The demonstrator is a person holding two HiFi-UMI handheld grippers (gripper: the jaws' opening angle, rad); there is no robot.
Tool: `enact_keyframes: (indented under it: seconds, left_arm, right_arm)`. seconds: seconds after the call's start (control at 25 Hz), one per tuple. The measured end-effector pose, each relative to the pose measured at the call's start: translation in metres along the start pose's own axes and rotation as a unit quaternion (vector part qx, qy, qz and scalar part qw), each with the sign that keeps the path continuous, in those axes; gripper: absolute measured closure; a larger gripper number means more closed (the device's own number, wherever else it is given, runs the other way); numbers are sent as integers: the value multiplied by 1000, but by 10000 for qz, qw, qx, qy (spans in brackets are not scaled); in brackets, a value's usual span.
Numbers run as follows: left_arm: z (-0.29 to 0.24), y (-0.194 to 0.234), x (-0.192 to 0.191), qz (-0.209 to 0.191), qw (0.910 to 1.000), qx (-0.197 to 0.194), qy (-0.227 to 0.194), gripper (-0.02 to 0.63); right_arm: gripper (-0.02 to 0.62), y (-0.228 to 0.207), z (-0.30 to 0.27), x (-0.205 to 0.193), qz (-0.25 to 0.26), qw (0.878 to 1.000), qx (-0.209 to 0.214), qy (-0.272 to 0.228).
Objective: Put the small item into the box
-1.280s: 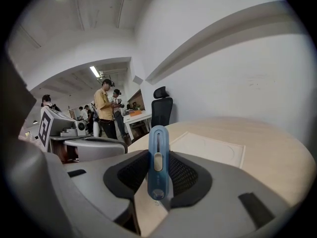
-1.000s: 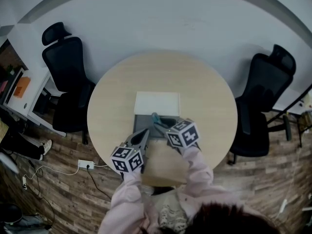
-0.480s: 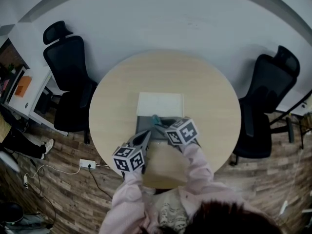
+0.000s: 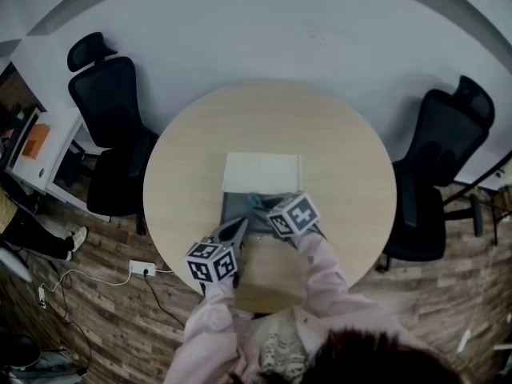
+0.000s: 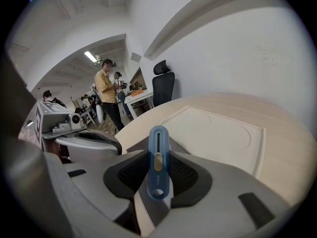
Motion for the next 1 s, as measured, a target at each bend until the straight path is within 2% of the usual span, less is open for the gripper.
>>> enact_keyframes:
  seconds: [0.52,1.0]
  left_arm:
    - [-15,8,-8,254,9995,-25,191,595]
    - [-19,16,-11,429,9987,25,262,595]
  right_arm:
    - [463,-13,-23,-4,62,9987,266,438]
    - [462,-18,-48,-7,385,9934,313,1031]
Point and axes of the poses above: the fingertips, and each gripper's own axes: z backward along the fingers, y to its left, x out of its top, the point moved 8 cm from there along z, backward along the fingers, and after that the axes turned 7 degrees about y, right-handed, at the moved point
